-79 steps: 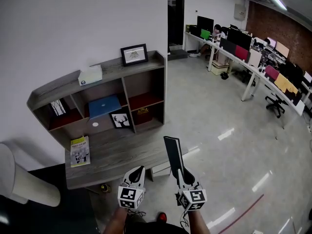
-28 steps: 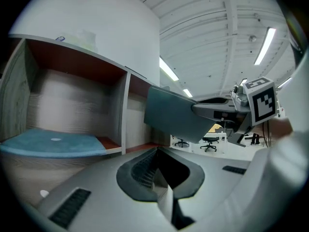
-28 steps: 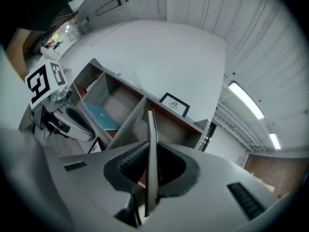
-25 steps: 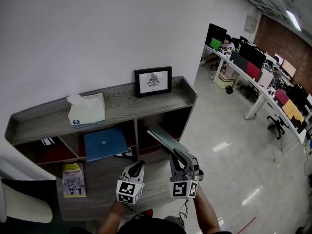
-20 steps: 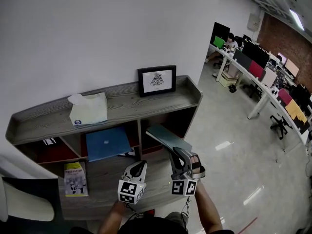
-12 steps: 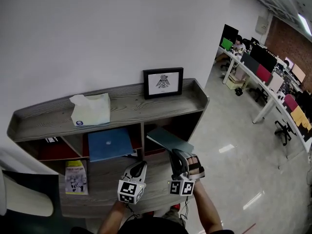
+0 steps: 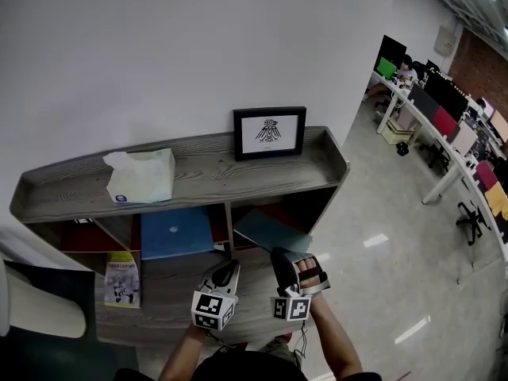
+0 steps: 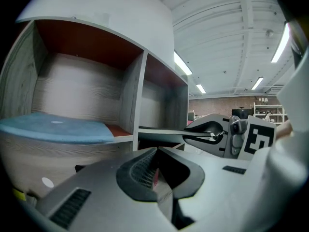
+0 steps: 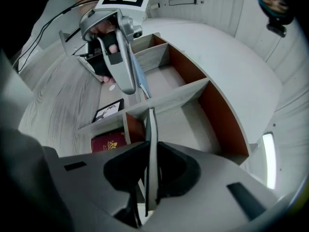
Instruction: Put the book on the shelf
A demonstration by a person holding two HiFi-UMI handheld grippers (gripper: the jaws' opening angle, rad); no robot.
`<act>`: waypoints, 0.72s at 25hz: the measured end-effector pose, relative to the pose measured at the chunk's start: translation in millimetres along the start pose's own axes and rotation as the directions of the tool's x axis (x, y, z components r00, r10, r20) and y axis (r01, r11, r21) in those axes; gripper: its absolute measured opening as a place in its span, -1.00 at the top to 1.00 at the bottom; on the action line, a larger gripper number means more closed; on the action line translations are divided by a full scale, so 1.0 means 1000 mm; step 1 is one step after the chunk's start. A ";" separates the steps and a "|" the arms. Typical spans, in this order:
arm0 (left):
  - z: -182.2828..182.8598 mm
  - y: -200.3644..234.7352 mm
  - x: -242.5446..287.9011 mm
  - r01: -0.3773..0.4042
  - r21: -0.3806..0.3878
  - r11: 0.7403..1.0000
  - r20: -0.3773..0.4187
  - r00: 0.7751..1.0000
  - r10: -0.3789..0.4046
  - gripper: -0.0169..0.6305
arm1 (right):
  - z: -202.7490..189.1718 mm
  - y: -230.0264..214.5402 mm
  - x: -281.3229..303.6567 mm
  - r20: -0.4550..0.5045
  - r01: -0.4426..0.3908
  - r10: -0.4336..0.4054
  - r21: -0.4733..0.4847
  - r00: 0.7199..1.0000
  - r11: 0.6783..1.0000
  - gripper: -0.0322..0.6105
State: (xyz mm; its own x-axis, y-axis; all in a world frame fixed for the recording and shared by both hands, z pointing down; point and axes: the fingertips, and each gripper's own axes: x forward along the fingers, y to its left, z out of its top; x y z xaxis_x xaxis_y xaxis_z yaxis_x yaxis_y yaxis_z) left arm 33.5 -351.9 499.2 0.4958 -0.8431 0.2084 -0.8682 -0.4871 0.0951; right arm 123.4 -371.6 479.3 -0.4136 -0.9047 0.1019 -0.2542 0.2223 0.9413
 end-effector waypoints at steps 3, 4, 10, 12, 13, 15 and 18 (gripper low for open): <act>-0.005 -0.001 0.002 -0.009 -0.002 1.000 -0.015 1.000 0.009 0.93 | -0.010 0.016 0.002 -0.009 -0.023 0.023 -0.011 1.000 1.000 0.66; -0.006 -0.001 0.002 -0.011 -0.002 1.000 -0.019 1.000 0.011 0.93 | -0.009 0.017 0.002 -0.004 -0.026 0.026 -0.008 1.000 1.000 0.66; -0.010 -0.002 0.004 -0.015 -0.001 1.000 -0.030 0.999 0.015 0.93 | -0.011 0.033 0.002 0.012 -0.041 0.041 -0.017 0.999 0.999 0.66; -0.012 -0.004 0.005 -0.015 -0.001 1.000 -0.035 0.999 0.015 0.93 | -0.012 0.040 0.002 0.009 -0.062 0.062 -0.011 0.998 0.998 0.66; -0.013 -0.005 0.004 -0.015 -0.002 1.000 -0.038 0.999 0.015 0.93 | -0.012 0.042 0.002 0.009 -0.066 0.066 -0.010 0.998 0.998 0.65; -0.015 -0.006 0.002 -0.015 -0.003 1.000 -0.045 0.999 0.015 0.93 | -0.013 0.046 0.002 0.003 -0.064 0.064 -0.021 0.998 0.998 0.63; -0.016 -0.008 0.000 -0.015 0.000 1.000 -0.047 0.999 0.015 0.93 | -0.012 0.042 0.003 0.006 -0.052 0.052 -0.003 0.999 0.999 0.60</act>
State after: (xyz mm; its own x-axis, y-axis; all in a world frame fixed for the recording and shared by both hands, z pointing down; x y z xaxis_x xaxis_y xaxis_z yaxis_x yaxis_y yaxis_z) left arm 39.8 -344.1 513.6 0.4810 -0.8386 0.2556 -0.8756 -0.4743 0.0915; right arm 121.7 -368.8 522.9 -0.4315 -0.8898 0.1486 -0.2301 0.2678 0.9356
